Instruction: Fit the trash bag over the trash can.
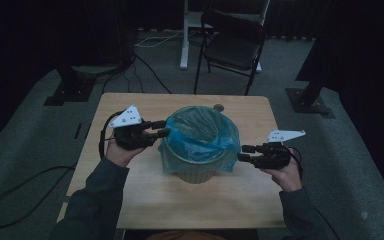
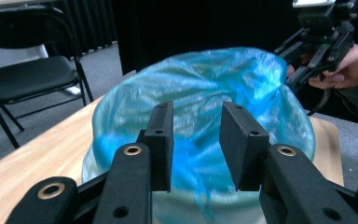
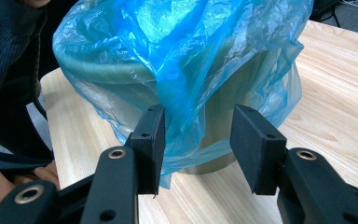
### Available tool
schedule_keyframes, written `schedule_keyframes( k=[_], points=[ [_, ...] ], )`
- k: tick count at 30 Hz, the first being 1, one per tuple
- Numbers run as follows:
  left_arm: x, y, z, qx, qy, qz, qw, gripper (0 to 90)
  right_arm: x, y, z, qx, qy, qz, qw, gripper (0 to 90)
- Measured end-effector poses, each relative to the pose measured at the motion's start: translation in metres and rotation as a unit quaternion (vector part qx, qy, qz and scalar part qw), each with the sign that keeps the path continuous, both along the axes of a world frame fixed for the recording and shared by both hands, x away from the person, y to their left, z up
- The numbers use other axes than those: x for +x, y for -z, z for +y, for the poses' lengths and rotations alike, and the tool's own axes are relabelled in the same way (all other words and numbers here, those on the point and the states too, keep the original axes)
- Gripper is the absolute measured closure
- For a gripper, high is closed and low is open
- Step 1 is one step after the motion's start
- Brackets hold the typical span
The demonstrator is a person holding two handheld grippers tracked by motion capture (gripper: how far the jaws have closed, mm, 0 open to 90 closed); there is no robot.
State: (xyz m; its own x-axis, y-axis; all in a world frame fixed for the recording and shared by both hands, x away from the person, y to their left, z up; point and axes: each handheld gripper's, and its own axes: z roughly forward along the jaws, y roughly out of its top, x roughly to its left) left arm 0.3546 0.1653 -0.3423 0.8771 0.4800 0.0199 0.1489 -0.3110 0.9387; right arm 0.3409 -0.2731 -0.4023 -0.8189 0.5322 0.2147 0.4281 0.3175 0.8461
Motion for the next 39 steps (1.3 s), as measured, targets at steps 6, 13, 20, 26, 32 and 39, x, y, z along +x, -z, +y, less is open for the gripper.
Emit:
schedule_keyframes(
  k=[6, 13, 20, 26, 32, 39],
  points=[
    [0.015, -0.013, -0.021, 0.028, 0.03, 0.005, 0.9992, 65.6, -0.001, -0.001, 0.0, 0.002, 0.0, -0.002, 1.0, 55.7],
    [0.031, -0.02, -0.055, 0.061, 0.06, 0.009, 0.9962, 65.4, 0.004, -0.002, 0.007, 0.001, 0.002, -0.011, 0.9999, 62.7],
    [0.044, -0.022, -0.088, 0.105, 0.093, 0.013, 0.99, 64.9, 0.004, 0.0, 0.014, -0.01, -0.015, -0.009, 0.9998, 86.7],
    [0.051, -0.018, -0.115, 0.149, 0.112, 0.016, 0.9823, 64.4, 0.002, 0.0, 0.015, -0.013, -0.018, -0.01, 0.9997, 88.7],
    [0.055, -0.008, -0.141, 0.212, 0.134, 0.024, 0.9676, 64.6, 0.002, 0.0, 0.014, -0.015, -0.019, -0.01, 0.9997, 88.7],
    [0.058, 0.01, -0.16, 0.291, 0.125, 0.026, 0.9481, 65.1, 0.001, 0.001, 0.013, -0.014, -0.017, -0.009, 0.9997, 88.7]
  ],
)
